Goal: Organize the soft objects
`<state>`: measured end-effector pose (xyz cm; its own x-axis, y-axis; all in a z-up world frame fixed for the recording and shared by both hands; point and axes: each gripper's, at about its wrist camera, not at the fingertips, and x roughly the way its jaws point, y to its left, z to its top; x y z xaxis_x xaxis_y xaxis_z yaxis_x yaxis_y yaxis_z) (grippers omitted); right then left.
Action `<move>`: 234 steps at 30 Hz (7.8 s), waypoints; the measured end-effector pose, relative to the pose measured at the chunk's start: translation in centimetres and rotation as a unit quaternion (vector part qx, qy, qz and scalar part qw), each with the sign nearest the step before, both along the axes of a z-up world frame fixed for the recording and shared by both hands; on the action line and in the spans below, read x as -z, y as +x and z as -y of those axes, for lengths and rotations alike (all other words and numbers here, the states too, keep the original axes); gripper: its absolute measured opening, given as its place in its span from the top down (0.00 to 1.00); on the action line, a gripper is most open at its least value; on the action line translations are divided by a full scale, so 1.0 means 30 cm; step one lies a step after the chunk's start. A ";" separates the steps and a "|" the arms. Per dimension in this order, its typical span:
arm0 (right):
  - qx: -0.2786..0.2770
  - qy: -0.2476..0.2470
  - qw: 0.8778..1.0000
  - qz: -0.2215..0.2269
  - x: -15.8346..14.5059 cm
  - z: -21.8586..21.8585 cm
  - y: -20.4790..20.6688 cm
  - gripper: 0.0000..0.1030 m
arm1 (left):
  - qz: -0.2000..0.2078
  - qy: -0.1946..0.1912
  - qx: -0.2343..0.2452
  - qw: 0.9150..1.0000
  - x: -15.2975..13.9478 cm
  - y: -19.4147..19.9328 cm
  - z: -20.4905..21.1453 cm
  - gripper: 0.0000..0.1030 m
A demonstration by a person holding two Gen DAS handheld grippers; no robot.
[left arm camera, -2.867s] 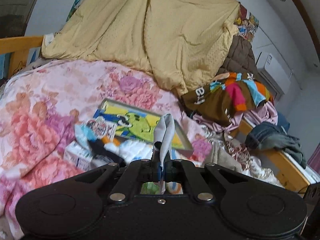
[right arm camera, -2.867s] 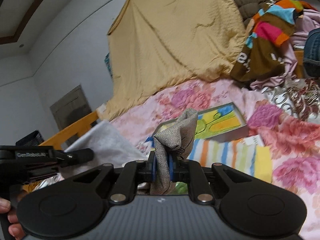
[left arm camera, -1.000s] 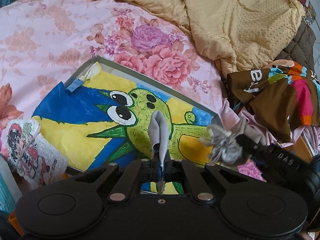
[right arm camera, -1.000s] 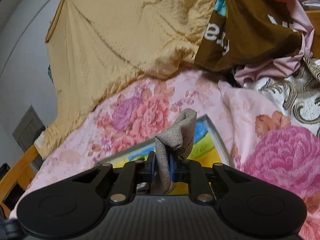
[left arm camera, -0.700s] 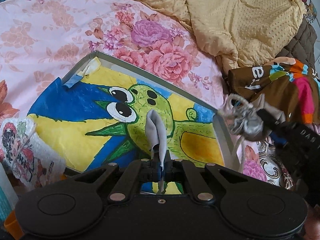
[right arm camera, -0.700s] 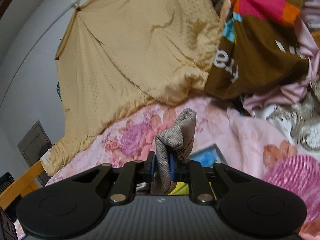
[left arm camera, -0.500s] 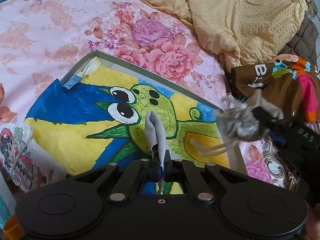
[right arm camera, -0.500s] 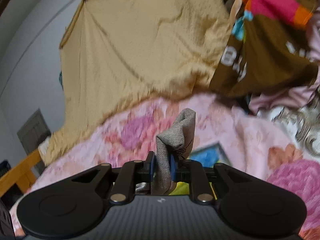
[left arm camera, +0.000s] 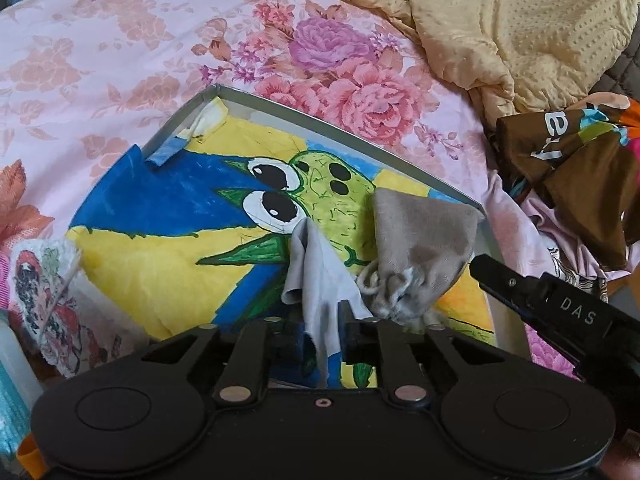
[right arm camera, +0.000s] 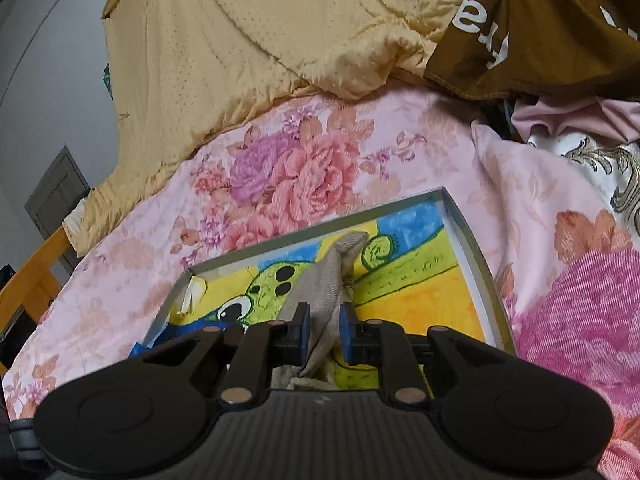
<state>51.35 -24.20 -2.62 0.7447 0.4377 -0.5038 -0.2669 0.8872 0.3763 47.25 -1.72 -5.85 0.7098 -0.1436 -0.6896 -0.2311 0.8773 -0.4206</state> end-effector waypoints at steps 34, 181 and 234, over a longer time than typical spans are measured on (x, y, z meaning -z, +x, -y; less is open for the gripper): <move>0.027 -0.044 0.984 0.172 -0.333 0.141 -0.679 0.00 | 0.172 0.133 0.007 0.976 -0.401 -0.587 0.069 0.01; -0.048 -0.040 0.998 -0.021 0.040 -0.031 -0.767 0.20 | 0.064 0.178 0.197 0.962 -0.018 -0.764 -0.055 0.41; -0.042 0.021 0.993 0.109 -0.144 0.031 -0.946 0.84 | 0.146 0.086 0.177 0.969 -0.248 -0.957 0.051 0.92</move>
<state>22.98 -25.14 1.70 0.7942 0.5201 -0.3141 -0.4187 0.8431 0.3374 18.55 -3.27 1.58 0.8059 -0.3149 -0.5014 0.2048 0.9428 -0.2629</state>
